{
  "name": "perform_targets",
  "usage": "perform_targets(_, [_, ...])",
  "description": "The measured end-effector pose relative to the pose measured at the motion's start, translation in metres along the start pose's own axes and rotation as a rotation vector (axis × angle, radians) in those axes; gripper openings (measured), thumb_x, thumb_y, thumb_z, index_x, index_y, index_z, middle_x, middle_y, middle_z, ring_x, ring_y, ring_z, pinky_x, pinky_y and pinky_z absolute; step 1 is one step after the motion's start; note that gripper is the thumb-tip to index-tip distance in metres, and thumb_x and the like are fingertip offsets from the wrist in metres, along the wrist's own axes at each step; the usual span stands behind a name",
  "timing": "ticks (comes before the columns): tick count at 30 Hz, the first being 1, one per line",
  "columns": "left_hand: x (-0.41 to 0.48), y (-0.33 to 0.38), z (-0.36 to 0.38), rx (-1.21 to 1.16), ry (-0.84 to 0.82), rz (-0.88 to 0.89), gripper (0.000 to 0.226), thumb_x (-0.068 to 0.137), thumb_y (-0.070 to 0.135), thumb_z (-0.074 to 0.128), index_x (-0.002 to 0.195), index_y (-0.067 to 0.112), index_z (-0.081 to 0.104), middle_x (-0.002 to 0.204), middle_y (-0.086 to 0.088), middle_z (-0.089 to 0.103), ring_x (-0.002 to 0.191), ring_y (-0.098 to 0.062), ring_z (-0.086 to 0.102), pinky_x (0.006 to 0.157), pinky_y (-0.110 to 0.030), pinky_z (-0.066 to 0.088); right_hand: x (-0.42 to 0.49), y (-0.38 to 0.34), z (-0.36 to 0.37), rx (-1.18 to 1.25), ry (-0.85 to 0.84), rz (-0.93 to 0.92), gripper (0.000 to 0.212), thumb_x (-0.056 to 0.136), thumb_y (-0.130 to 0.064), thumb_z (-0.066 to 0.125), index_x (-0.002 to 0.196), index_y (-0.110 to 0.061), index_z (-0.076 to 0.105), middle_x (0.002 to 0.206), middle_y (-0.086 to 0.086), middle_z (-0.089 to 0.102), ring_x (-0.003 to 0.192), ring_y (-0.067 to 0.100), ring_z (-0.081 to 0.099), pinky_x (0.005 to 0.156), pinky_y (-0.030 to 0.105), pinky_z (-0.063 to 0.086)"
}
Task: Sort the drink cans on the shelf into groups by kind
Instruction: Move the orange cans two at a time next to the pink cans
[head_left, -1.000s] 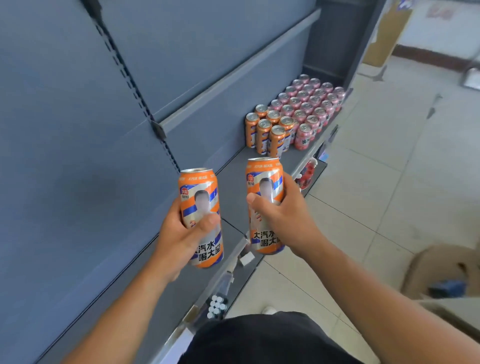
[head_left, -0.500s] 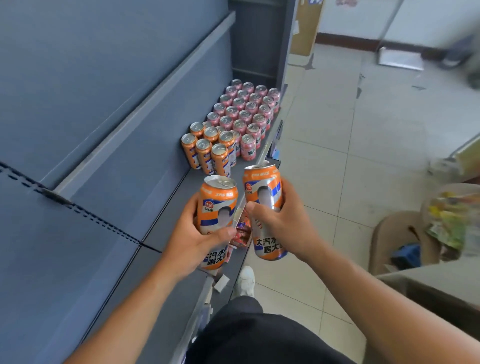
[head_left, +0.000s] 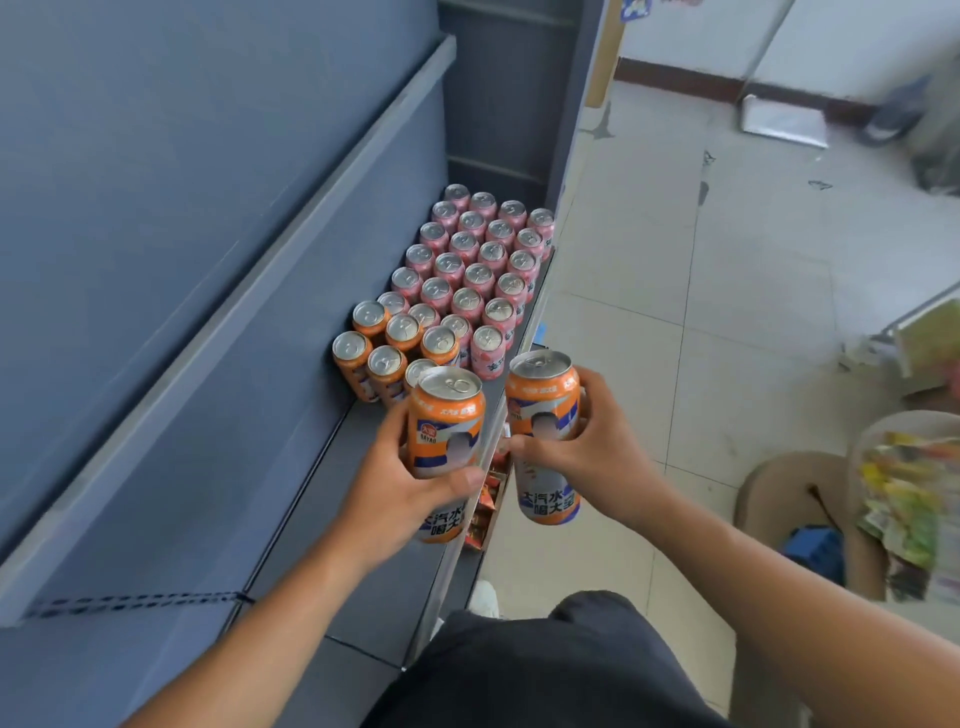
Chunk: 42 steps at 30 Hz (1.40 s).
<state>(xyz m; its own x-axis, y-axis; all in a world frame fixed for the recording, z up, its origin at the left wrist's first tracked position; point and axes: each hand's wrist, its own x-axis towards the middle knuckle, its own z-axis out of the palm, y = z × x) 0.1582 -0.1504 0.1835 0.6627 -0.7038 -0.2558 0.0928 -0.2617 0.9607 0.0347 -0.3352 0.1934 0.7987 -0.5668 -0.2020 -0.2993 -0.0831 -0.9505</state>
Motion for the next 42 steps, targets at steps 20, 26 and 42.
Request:
perform_targets(20, [0.147, 0.017, 0.067, -0.157, 0.605, -0.253, 0.068, 0.068, 0.018, 0.089, 0.124, 0.039, 0.056, 0.116, 0.011, 0.071, 0.106, -0.013, 0.069, 0.093, -0.044, 0.057, 0.252, -0.006, -0.045, -0.166, -0.645, -0.070, 0.053, 0.077, -0.033, 0.083, 0.122, -0.033, 0.054, 0.109, -0.017, 0.070, 0.103, 0.004, 0.067, 0.087, 0.025, 0.054])
perform_targets(26, [0.157, 0.013, 0.090, -0.250, 0.836, -0.333, 0.067, 0.074, 0.012, 0.086, 0.127, 0.036, 0.053, 0.117, 0.010, 0.070, 0.107, -0.012, 0.068, 0.092, -0.042, 0.057, 0.287, 0.003, -0.032, -0.229, -0.827, -0.098, 0.046, 0.077, -0.021, 0.080, 0.117, -0.025, 0.058, 0.102, -0.009, 0.072, 0.097, 0.011, 0.069, 0.084, 0.029, 0.058])
perform_targets(42, [0.160, -0.065, 0.095, -0.269, 0.891, -0.384, 0.072, 0.072, 0.005, 0.086, 0.124, 0.036, 0.048, 0.119, 0.011, 0.061, 0.111, -0.003, 0.060, 0.086, -0.015, 0.051, 0.306, 0.050, 0.007, -0.507, -0.906, -0.110, 0.066, 0.065, -0.024, 0.089, 0.118, -0.036, 0.051, 0.104, -0.014, 0.065, 0.098, 0.007, 0.065, 0.082, 0.021, 0.055])
